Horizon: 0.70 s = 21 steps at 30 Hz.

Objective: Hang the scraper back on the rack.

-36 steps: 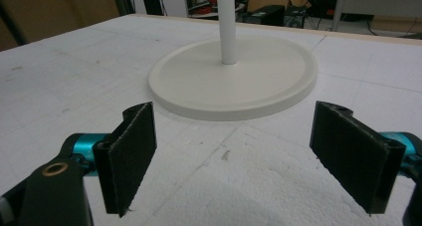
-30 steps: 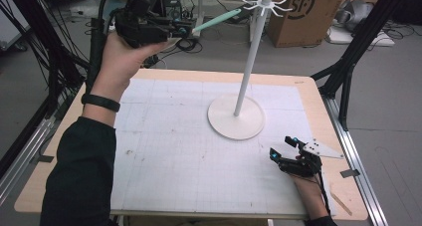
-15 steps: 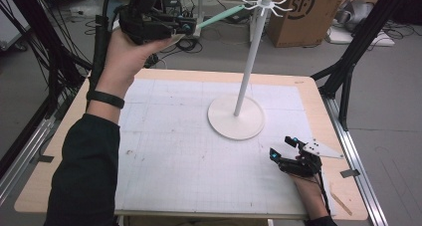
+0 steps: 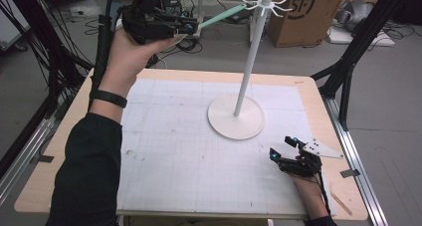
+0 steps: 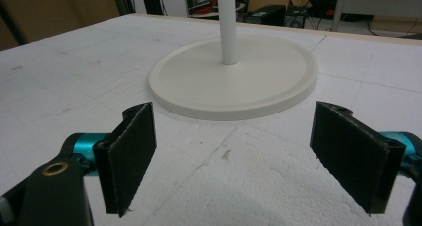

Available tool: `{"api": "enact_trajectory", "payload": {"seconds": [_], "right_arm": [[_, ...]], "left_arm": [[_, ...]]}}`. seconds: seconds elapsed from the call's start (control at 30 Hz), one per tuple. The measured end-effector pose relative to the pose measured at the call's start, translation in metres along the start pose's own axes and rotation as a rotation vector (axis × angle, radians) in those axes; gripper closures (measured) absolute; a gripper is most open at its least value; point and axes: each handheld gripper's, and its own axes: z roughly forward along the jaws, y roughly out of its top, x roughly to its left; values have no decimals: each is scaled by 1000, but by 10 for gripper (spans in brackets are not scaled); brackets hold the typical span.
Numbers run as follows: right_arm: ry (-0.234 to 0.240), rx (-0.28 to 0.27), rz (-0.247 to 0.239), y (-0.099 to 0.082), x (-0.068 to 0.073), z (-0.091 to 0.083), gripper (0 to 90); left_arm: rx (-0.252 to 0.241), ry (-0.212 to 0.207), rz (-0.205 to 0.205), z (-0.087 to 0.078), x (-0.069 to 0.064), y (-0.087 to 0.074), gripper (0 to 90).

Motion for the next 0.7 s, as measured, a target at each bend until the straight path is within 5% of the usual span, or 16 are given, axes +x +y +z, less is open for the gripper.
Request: {"api": "enact_trajectory", "payload": {"seconds": [0.7], "right_arm": [[-2,0,-1,0,0,0,178]], "left_arm": [[47,30,14,16,-1,-6,809]]}}
